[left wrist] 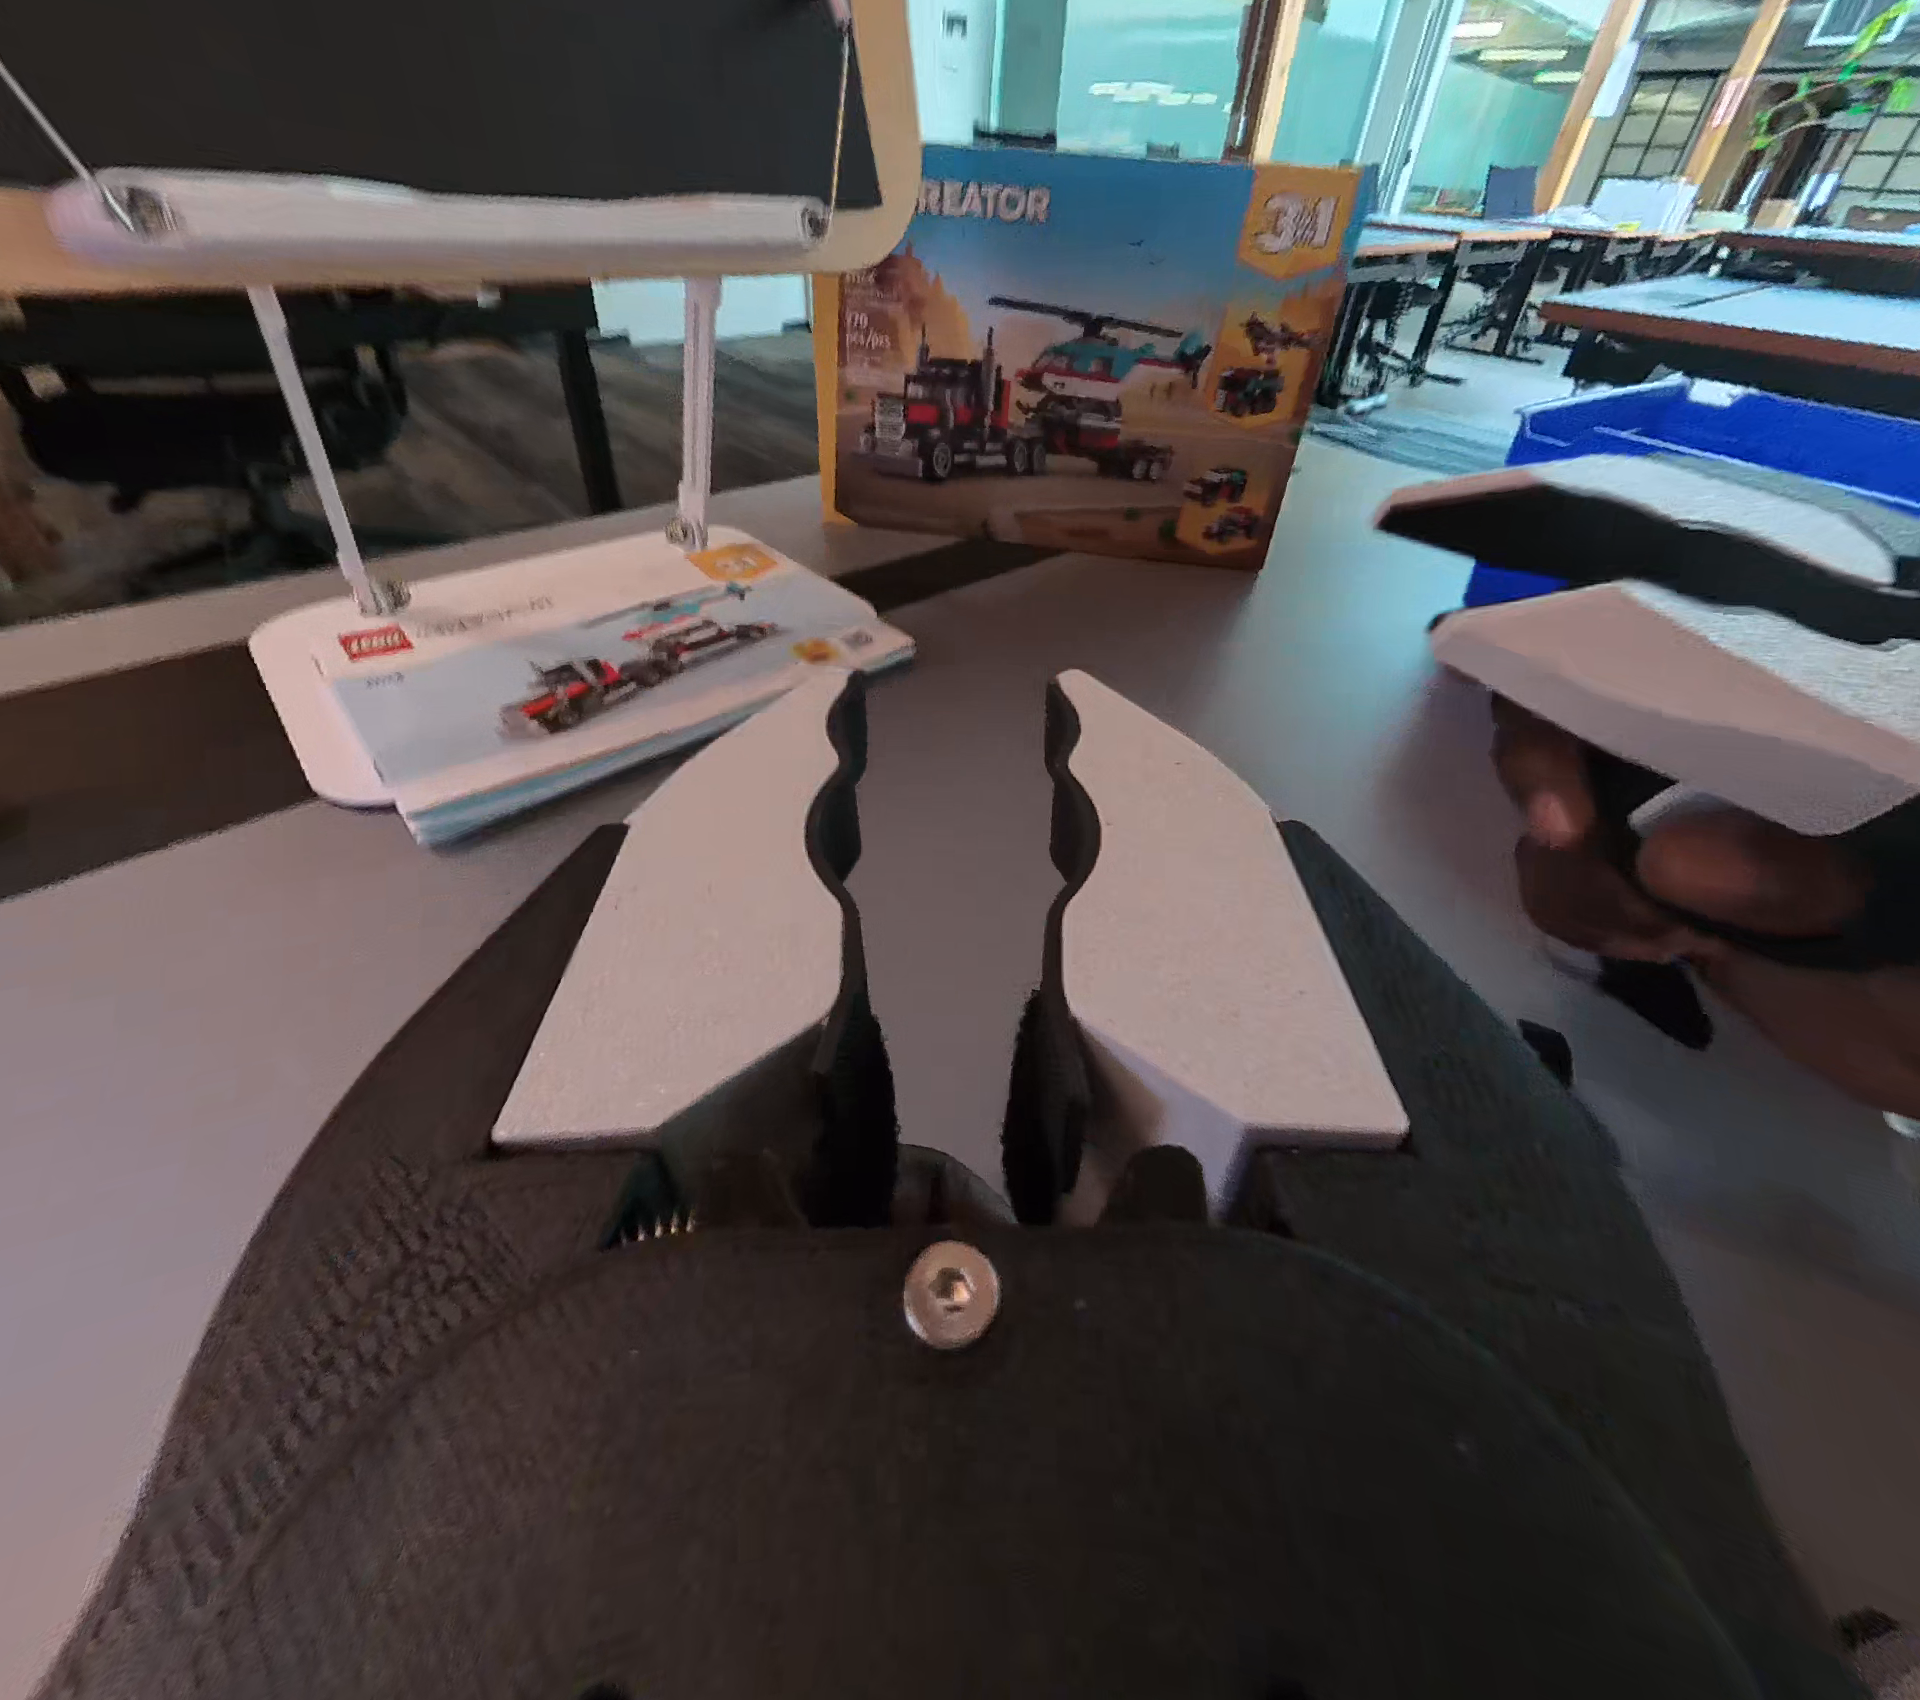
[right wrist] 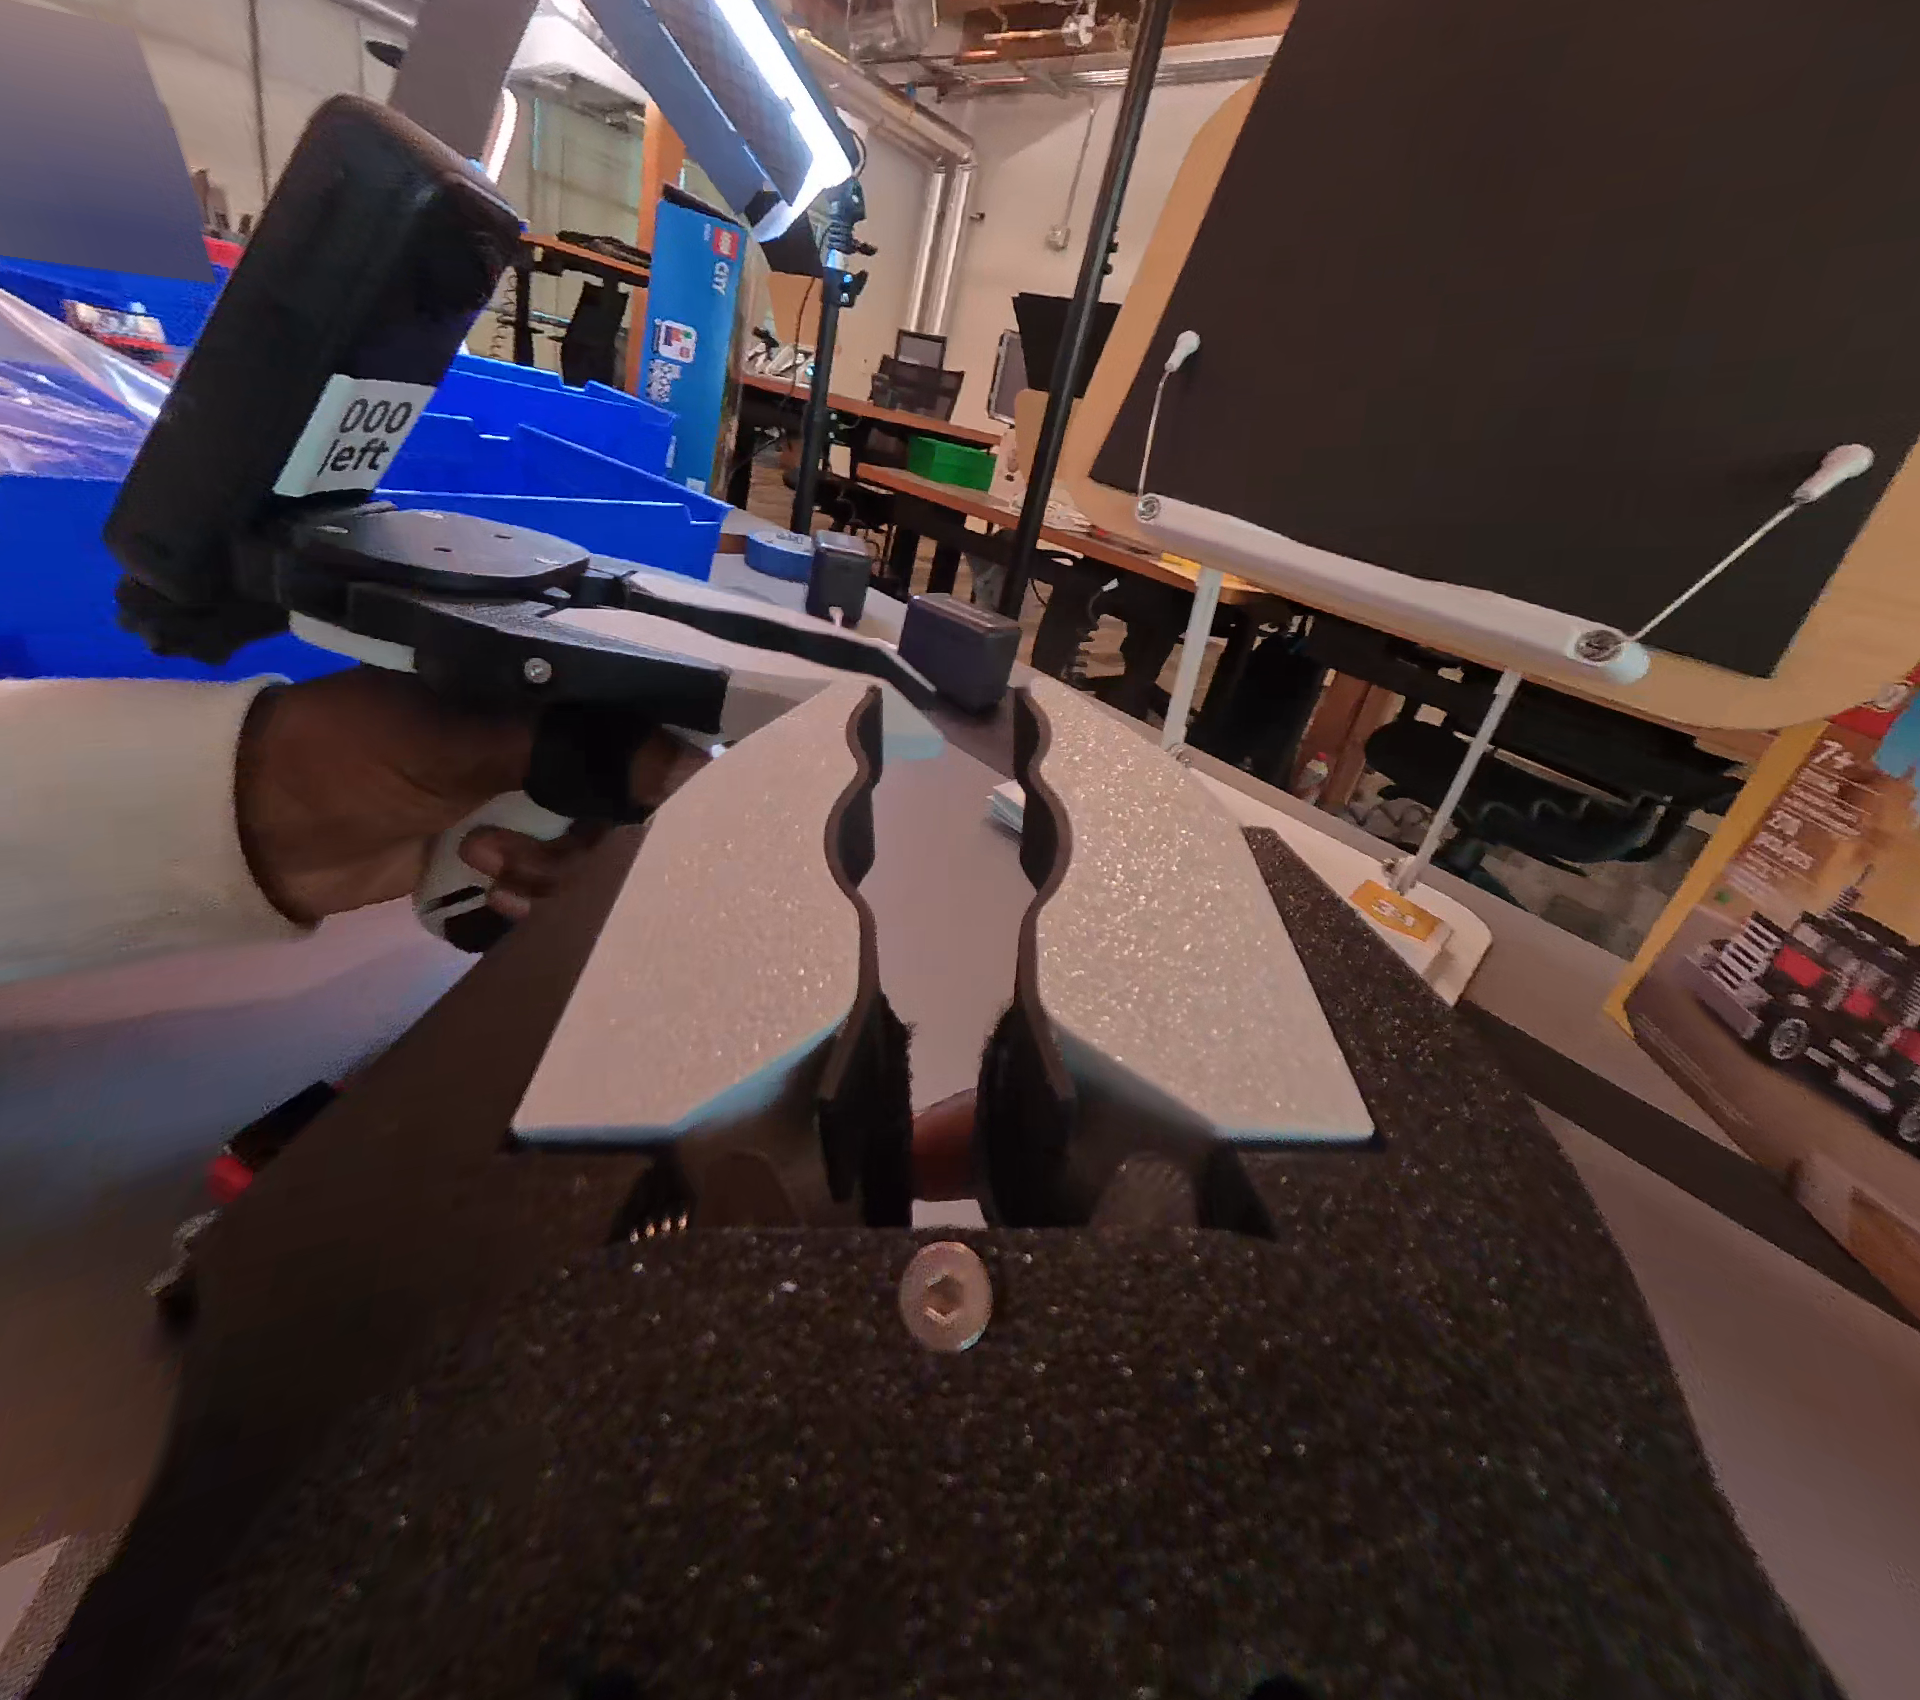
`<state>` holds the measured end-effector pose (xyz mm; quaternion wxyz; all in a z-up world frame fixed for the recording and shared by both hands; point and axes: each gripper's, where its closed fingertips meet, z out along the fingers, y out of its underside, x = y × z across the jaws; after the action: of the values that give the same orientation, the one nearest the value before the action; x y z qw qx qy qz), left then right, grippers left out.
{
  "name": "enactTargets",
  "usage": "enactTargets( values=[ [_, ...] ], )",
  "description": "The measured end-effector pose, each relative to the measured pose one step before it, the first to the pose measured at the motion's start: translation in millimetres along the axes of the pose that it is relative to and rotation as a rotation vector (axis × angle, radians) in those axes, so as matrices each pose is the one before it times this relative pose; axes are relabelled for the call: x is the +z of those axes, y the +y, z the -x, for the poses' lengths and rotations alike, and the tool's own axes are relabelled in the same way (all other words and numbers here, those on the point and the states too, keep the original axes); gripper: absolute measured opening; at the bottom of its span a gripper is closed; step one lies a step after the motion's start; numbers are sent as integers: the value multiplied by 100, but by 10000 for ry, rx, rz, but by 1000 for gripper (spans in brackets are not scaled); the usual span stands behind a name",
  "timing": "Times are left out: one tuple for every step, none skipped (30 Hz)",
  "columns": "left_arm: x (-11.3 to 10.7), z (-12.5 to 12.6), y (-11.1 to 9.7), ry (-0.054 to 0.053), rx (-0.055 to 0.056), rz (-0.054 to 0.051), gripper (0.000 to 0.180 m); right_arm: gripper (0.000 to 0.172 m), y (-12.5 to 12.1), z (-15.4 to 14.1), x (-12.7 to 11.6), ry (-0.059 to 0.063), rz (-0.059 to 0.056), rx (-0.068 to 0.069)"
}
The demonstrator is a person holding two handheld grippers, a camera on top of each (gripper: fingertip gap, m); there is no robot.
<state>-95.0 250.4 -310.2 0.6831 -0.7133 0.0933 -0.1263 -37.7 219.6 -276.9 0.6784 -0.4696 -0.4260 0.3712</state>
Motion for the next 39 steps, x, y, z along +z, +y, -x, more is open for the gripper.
enactTargets(
  values=[
    [53, 155, 315, 17, -182, 264, 34, 21, -125, -232, -120, 99, -102, -54],
    [10, 47, 83, 72, -75, 111, 34, 20, -13, -264, -84, 117, -55, -28],
    [-30, 176, 32, -49, 51, -3, 34, 19, 142, -222, -35, 69, 40, -21],
    [-28, 273, 86, -143, 127, 4, 34, 20, 164, -272, -29, 102, 58, -9],
    [-2, 202, 111, -120, 154, 87, 34, 19, 22, -238, -46, 68, -10, 57],
    [11, 142, 120, -98, 171, 161, 34, 19, -33, -116, -48, -15, -37, 66],
    [-13, 155, 94, -134, 205, 166, 34, 19, 43, -91, -18, -5, 17, 62],
    [-62, 210, 74, -181, 236, 175, 34, 19, 113, -49, 13, 16, 89, 28],
    [-97, 246, 66, -213, 212, 238, 33, 19, 12, 50, 49, 11, 55, -140],
    [-104, 306, 4, -250, 215, 278, 29, 17, -18, 63, 77, 43, 56, -255],
    [-138, 339, 4, -275, 257, 275, 27, 16, 0, 204, 99, -16, 86, -230],
    [-172, 208, -90, -196, 282, 144, 26, 16, -57, 277, 105, -83, 85, -272],
    [-158, -27, -211, -1, 193, -41, 25, 16, -185, 219, 55, -58, 34, -172],
    [-157, -210, -213, 191, 36, -100, 24, 15, -368, 512, 80, -337, -69, -19],
    [-208, -302, -291, 324, -116, -153, 24, 15, -335, 928, 138, -701, -18, 210],
    [-370, -359, -490, 404, -315, -235, 24, 15, -245, 738, 89, -582, 50, 407],
    [-501, -435, -611, 474, -441, -235, 25, 16, -469, 472, -89, -373, -91, 365],
    [-572, -627, -558, 580, -360, -141, 25, 15, -795, 1079, -256, -779, -221, 121],
    [-620, -648, -491, 542, -124, -125, 26, 14, -598, 1766, -327, -1293, 17, -54],
    [-679, -570, -446, 378, 129, -189, 26, 14, -81, 2114, -363, -1573, 381, -51],
    [-665, -642, -313, 307, 284, -143, 26, 15, 349, 1995, -413, -1491, 588, 111],
    [-561, -748, -131, 297, 264, -17, 26, 16, 556, 1599, -360, -1152, 529, 354],
    [-410, -731, -59, 255, 167, 7, 26, 19, 770, 1497, -258, -1031, 538, 654],
    [-257, -542, 2, 172, 135, -69, 26, 24, 981, 1132, -65, -745, 634, 678],
    [-66, -125, 109, -3, 115, -102, 26, 31, 1195, 477, 159, -232, 727, 420],
    [89, 201, 256, -110, 57, 50, 26, 35, 1320, 134, 323, 62, 800, 158],
    [105, 165, 314, -37, -13, 189, 27, 35, 1275, 125, 413, 78, 795, 131],
    [39, 29, 138, 18, -31, 95, 28, 33, 1015, 346, 479, -121, 664, 142],
    [-39, 97, -132, -87, -49, -80, 28, 27, 650, 272, 488, -134, 447, 71],
    [-79, 165, -271, -142, -62, -163, 28, 25, 377, 97, 505, -40, 263, 19],
    [-78, 53, -290, -56, -43, -151, 28, 24, 276, 55, 472, -20, 217, 27],
    [-87, -35, -253, 24, -7, -128, 28, 25, 367, 37, 474, -8, 326, 72],
    [-99, -9, -193, 28, 18, -119, 28, 27, 619, -26, 531, 41, 518, 52],
    [-102, 18, -150, 26, 34, -124, 28, 35, 791, -300, 550, 247, 677, -7],
    [-94, 107, -111, -16, -1, -102, 27, 38, 564, -119, 507, 147, 532, -69],
    [-66, 158, -45, -38, -70, -53, 28, 36, 98, -48, 421, 86, 218, -66],
    [-46, 92, -47, 10, -128, -47, 28, 24, -20, -297, 314, 200, 110, -35],
    [-31, -34, -111, 89, -159, -100, 29, 23, -54, -175, 172, 74, 37, 19],
    [-21, -192, -189, 189, -158, -163, 29, 23, -24, -281, -81, 115, 5, -23]
  ],
)
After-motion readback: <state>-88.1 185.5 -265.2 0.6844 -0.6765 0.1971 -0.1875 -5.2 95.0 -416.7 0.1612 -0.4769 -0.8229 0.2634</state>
